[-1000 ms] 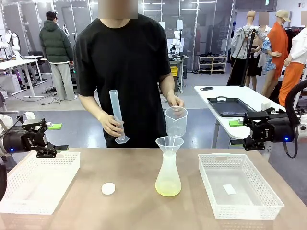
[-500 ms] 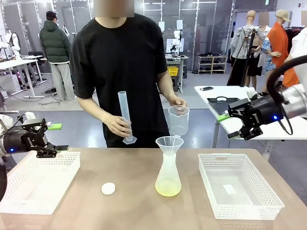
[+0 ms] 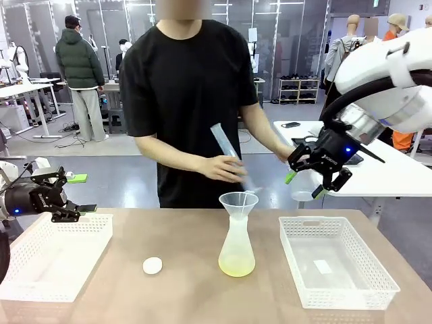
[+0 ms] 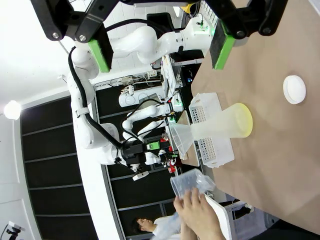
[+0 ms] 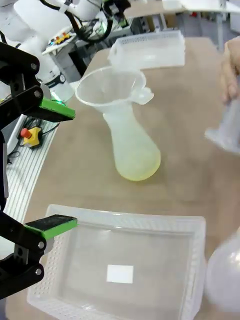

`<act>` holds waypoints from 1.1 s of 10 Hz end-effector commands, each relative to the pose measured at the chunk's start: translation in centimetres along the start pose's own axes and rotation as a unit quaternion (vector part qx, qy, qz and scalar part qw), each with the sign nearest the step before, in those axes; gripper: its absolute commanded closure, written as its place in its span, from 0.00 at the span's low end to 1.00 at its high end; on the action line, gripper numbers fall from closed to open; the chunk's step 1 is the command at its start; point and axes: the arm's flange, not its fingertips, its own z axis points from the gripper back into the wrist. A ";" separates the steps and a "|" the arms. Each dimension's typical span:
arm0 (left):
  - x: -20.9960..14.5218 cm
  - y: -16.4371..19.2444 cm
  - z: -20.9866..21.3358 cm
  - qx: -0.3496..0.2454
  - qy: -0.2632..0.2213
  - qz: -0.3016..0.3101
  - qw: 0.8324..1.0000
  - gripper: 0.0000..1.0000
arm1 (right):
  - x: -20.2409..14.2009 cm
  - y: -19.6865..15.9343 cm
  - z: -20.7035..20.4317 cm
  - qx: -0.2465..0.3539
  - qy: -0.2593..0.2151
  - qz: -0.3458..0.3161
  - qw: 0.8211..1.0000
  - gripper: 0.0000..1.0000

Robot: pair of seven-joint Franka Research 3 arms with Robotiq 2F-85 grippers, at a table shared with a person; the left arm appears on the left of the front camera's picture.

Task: Prepare the solutions needed for the experiment.
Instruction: Once the solution is in the Big flask , pick up the Plastic Funnel and place it back into the right Organizing basket.

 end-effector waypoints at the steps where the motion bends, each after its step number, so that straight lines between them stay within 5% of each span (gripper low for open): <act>1: 0.0 -0.1 0.0 0.003 -0.002 0.000 1.000 0.00 | 1.2 1.3 0.6 -0.053 0.044 -0.017 0.998 0.07; 4: 0.0 -0.1 0.0 0.003 -0.002 0.000 1.000 0.00 | 0.9 1.6 1.3 -0.114 0.069 -0.008 0.991 0.07; 5: 0.0 -0.1 0.0 0.003 -0.002 0.000 1.000 0.00 | 0.5 0.9 -0.1 -0.070 0.050 -0.008 0.996 0.07; 11: 0.0 -0.1 0.0 0.003 -0.002 0.000 1.000 0.00 | 0.5 0.9 -0.1 -0.070 0.050 -0.008 0.996 0.07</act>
